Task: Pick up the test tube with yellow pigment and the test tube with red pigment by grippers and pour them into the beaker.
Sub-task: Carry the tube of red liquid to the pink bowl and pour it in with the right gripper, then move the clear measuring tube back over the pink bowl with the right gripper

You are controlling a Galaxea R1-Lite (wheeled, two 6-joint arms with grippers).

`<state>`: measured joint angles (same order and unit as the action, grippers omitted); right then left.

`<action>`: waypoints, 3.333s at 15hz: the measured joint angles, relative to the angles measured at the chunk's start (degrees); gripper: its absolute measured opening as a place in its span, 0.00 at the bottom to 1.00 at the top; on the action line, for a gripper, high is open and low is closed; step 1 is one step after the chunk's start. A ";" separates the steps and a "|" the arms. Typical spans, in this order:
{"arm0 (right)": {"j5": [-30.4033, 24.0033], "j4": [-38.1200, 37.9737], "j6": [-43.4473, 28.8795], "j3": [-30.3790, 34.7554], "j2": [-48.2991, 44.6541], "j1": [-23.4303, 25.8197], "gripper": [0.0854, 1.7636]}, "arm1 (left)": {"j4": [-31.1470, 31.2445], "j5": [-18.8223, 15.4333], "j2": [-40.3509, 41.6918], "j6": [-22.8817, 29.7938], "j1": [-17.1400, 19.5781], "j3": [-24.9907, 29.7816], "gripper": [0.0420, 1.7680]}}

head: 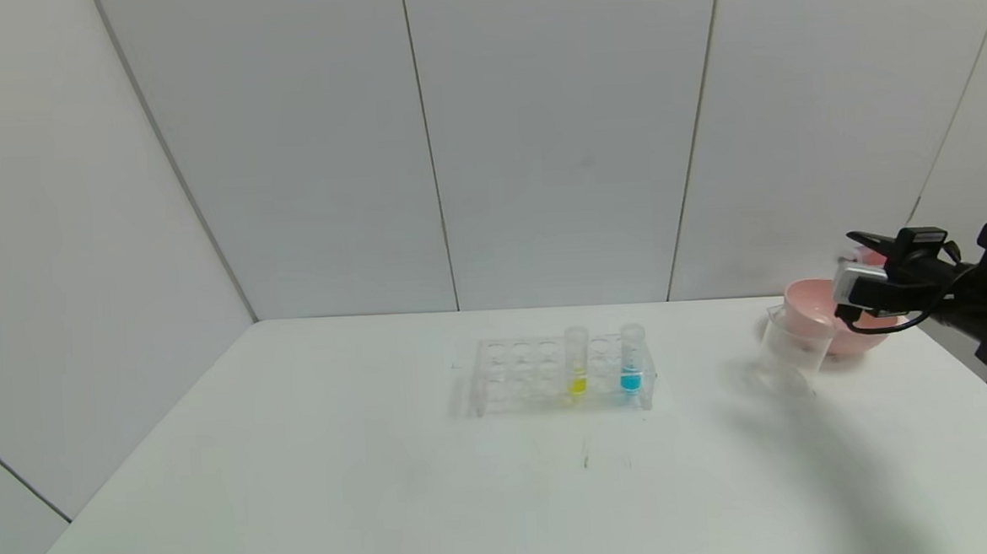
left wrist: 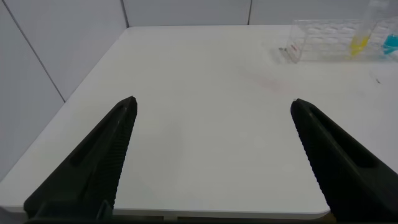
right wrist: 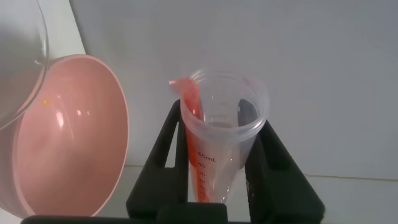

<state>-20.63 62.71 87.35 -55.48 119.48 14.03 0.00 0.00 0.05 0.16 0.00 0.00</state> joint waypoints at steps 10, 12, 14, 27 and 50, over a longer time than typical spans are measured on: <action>3.50 2.51 6.10 0.28 0.45 -0.73 0.29 | 0.00 0.00 0.00 0.00 0.00 0.00 1.00; 3.55 2.93 6.10 0.28 0.50 -1.08 0.29 | 0.00 0.00 0.00 0.00 0.00 0.00 1.00; 3.52 3.80 6.38 0.30 0.54 -1.19 0.29 | 0.00 0.00 0.00 0.00 0.00 0.00 1.00; 4.75 5.34 7.06 -0.59 1.17 -1.33 0.29 | 0.00 0.00 0.00 0.00 0.00 0.00 1.00; 6.60 4.71 4.78 -5.10 1.27 -2.96 0.29 | 0.00 0.00 0.00 -0.02 0.00 0.00 1.00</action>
<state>-14.03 67.41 92.12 -60.58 120.75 11.07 0.00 0.00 0.05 0.13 0.00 0.00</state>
